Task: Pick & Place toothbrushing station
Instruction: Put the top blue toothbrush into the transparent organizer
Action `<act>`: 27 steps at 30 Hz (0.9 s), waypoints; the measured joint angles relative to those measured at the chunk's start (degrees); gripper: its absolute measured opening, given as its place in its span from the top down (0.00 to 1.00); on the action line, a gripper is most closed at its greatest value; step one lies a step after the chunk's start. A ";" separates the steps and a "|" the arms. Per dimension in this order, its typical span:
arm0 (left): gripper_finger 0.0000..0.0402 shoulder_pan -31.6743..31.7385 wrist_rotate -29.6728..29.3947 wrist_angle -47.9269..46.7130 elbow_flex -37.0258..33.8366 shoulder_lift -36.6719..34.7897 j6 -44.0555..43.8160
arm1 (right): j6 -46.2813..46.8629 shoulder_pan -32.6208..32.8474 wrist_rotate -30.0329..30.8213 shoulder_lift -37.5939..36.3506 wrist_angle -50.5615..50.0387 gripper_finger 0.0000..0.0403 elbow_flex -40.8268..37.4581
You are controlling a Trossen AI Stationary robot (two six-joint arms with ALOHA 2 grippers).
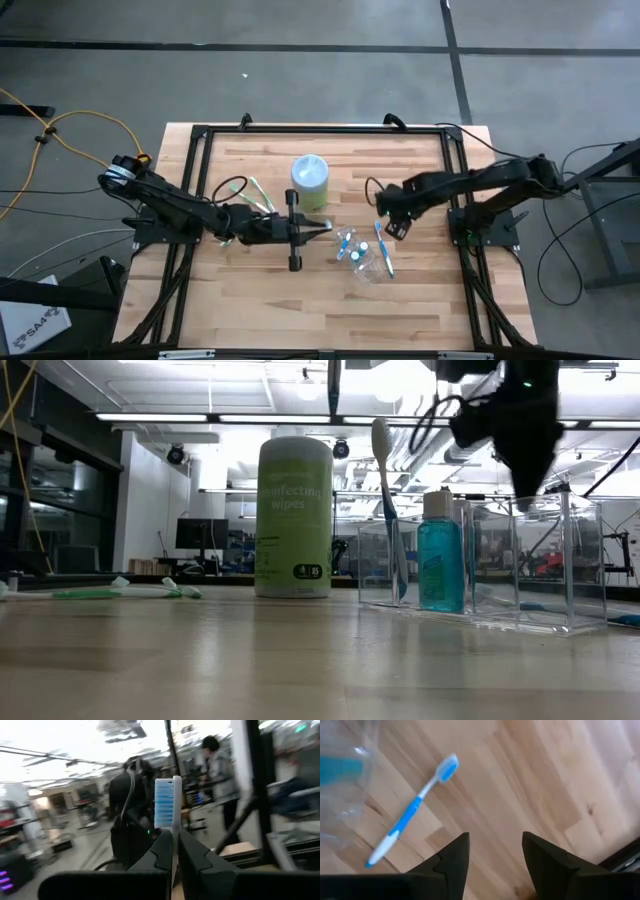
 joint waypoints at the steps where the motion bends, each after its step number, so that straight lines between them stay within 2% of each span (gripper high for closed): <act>1: 1.00 0.23 1.56 1.63 -0.99 0.00 -1.13 | 1.11 1.06 0.02 0.00 0.37 0.57 -1.00; 5: 1.00 1.15 8.98 10.55 -6.00 0.02 -4.01 | 5.82 5.41 3.00 0.00 1.17 0.57 -3.50; 7: 1.00 1.85 10.69 14.33 -8.17 0.02 -5.18 | 8.51 7.92 5.01 -0.04 1.09 0.57 -3.73; 11: 1.00 4.59 15.41 16.20 -11.04 0.05 -8.24 | 13.63 12.53 8.89 -1.66 1.88 0.57 -3.68; 18: 0.99 9.70 24.75 19.23 -11.14 3.51 -10.40 | 23.61 18.58 17.45 -8.45 2.14 0.57 -3.70; 27: 0.99 15.38 34.62 32.04 -11.18 12.92 -15.67 | 30.14 25.28 25.29 -15.87 2.70 0.57 -3.68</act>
